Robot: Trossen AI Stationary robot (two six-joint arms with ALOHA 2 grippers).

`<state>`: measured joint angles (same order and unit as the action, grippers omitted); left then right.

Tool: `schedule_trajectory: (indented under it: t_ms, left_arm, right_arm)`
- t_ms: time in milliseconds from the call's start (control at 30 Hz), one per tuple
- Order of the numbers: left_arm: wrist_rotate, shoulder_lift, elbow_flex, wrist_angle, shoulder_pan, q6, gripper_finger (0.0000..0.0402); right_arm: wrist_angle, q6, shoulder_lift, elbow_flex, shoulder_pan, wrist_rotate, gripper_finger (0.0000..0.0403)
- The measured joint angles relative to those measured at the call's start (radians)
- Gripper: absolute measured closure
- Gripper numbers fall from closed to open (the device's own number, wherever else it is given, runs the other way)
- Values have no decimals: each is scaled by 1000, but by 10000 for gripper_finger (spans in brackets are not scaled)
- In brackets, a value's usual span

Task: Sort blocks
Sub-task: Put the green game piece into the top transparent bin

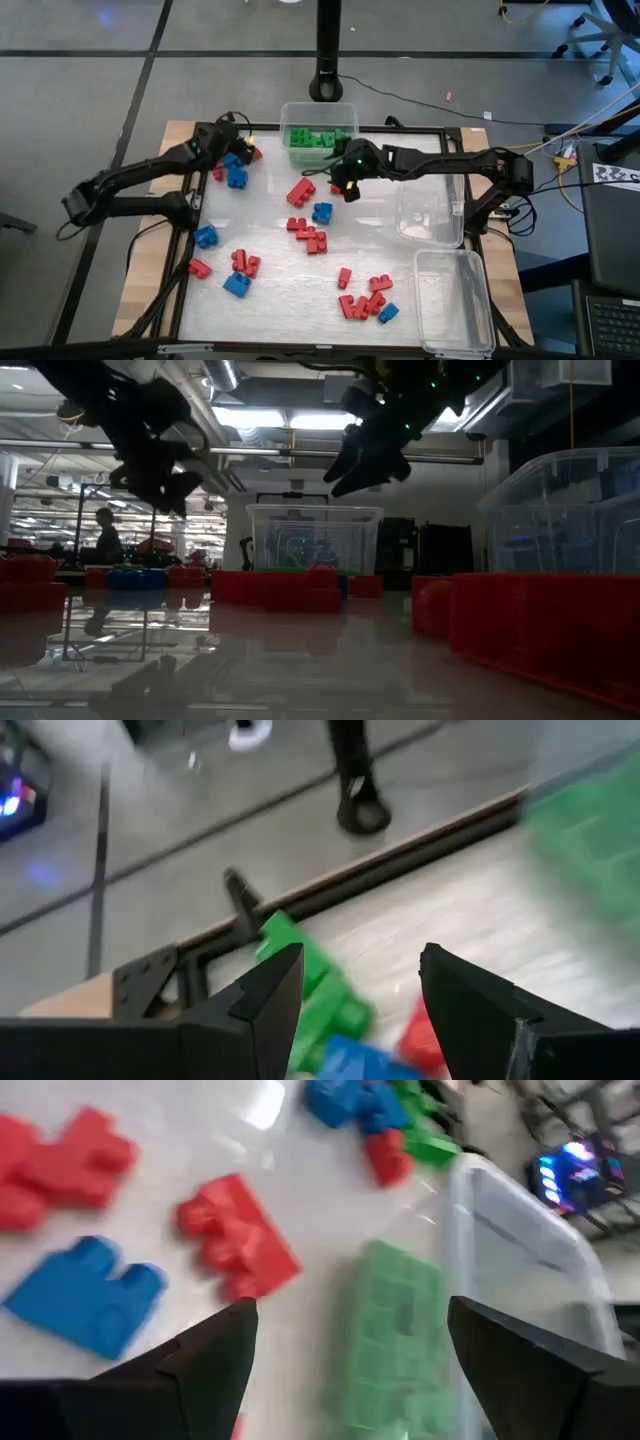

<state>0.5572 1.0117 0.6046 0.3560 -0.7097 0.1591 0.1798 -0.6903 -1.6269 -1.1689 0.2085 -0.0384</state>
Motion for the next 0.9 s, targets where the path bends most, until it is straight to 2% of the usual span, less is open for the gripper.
schedule_trajectory:
  t_ms: [100, 233, 333, 400, 467, 533, 667, 900]
  left_arm:
    - [-63, 96, 56, 30, -85, -50, 214]
    - [-83, 230, 146, 141, -164, -63, 214]
    - [-99, 323, 195, 218, -203, -63, 214]
    - [-154, 376, 210, 255, -219, -56, 214]
    - [-201, 424, 213, 267, -232, -64, 214]
    - [-203, 467, 214, 248, -246, -75, 214]
    - [-169, 506, 241, 218, -236, -79, 217]
    - [-188, 537, 241, 187, -231, -127, 218]
  right_arm:
    - [-54, -8, -1, 42, -8, 44, 79]
    - [-85, -44, -1, 53, -22, 50, 79]
    - [-81, -59, 4, 53, -44, 50, 79]
    - [-84, -76, 9, 53, -61, 50, 79]
    - [-82, -79, 14, 53, -82, 50, 79]
    - [-83, -102, 15, 53, -107, 50, 79]
    - [-81, -142, 14, 53, -156, 50, 79]
    - [-61, -148, 14, 53, -214, 50, 79]
